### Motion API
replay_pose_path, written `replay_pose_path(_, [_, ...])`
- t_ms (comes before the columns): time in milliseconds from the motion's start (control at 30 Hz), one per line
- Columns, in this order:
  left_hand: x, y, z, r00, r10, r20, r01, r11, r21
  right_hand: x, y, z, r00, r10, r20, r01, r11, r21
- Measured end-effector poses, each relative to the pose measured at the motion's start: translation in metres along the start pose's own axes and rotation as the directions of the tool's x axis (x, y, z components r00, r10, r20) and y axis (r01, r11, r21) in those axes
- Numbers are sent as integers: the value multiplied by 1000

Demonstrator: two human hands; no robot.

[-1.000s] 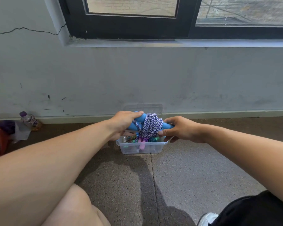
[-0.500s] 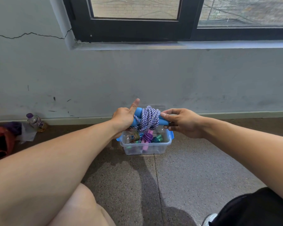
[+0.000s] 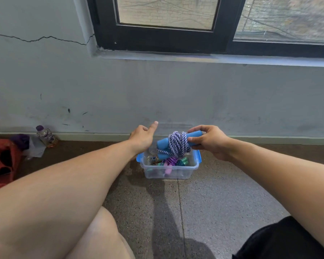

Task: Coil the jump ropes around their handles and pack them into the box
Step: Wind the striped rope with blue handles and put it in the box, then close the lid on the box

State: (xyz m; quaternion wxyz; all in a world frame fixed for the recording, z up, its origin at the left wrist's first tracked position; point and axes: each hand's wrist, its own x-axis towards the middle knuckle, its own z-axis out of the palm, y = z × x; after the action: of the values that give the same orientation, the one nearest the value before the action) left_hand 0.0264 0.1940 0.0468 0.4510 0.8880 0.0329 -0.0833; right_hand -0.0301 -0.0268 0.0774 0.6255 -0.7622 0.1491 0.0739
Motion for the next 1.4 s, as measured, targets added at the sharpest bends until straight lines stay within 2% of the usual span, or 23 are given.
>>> replay_pose_path(100, [3, -10, -5, 997, -16, 74, 4, 988, 157, 10, 5, -4, 991, -40, -124, 19, 986, -166])
replay_pose_path(167, [4, -13, -6, 992, -4, 123, -21, 980, 198, 16, 6, -6, 982, -73, -171, 28, 968, -250])
replay_pose_path(333, [14, -12, 0, 982, 8, 191, -50, 975, 215, 33, -16, 7, 971, -100, -217, 15, 932, -363])
replay_pose_path(433, [21, -8, 9, 984, 8, 180, -43, 981, 191, 42, -10, 30, 950, -152, -274, 29, 914, -406])
replay_pose_path(500, [26, -5, 17, 980, -2, 198, -36, 981, 190, 49, -2, 40, 953, -163, -254, 22, 876, -483])
replay_pose_path(667, [39, -3, 33, 978, -55, 203, 18, 983, 181, 76, 4, 34, 946, -137, -293, -28, 868, -495])
replay_pose_path(800, [61, -6, 35, 969, -109, 222, 28, 940, 340, 105, 10, 25, 977, -106, -182, -24, 802, -597])
replay_pose_path(900, [90, -10, 33, 967, -88, 240, -58, 839, 541, 138, 25, 24, 994, -22, -104, -49, 773, -632])
replay_pose_path(1000, [114, -15, 35, 940, -110, 323, -132, 755, 643, 164, 52, 29, 991, 95, -93, -131, 818, -559])
replay_pose_path(1067, [133, -27, 54, 915, -143, 377, -147, 753, 641, 186, 76, 30, 979, 202, -31, -193, 860, -472])
replay_pose_path(1100, [140, -39, 69, 918, -146, 370, -141, 750, 646, 194, 88, 30, 966, 258, 21, -216, 849, -483])
replay_pose_path(1167, [146, -66, 98, 954, -130, 271, -94, 728, 680, 213, 114, 29, 939, 335, 77, -177, 662, -729])
replay_pose_path(1200, [147, -77, 110, 969, -116, 217, -75, 700, 710, 222, 122, 30, 947, 315, 57, -134, 553, -822])
replay_pose_path(1233, [149, -87, 118, 978, -103, 180, -65, 672, 738, 230, 129, 32, 969, 242, 42, -91, 511, -855])
replay_pose_path(1300, [154, -100, 127, 986, -100, 133, -29, 682, 731, 249, 137, 32, 995, 104, 6, -56, 582, -811])
replay_pose_path(1333, [156, -106, 128, 988, -117, 104, 12, 719, 695, 256, 136, 32, 998, -4, -69, -51, 645, -762])
replay_pose_path(1400, [160, -116, 130, 984, -166, 70, 88, 782, 617, 275, 135, 27, 952, -219, -215, -3, 695, -719])
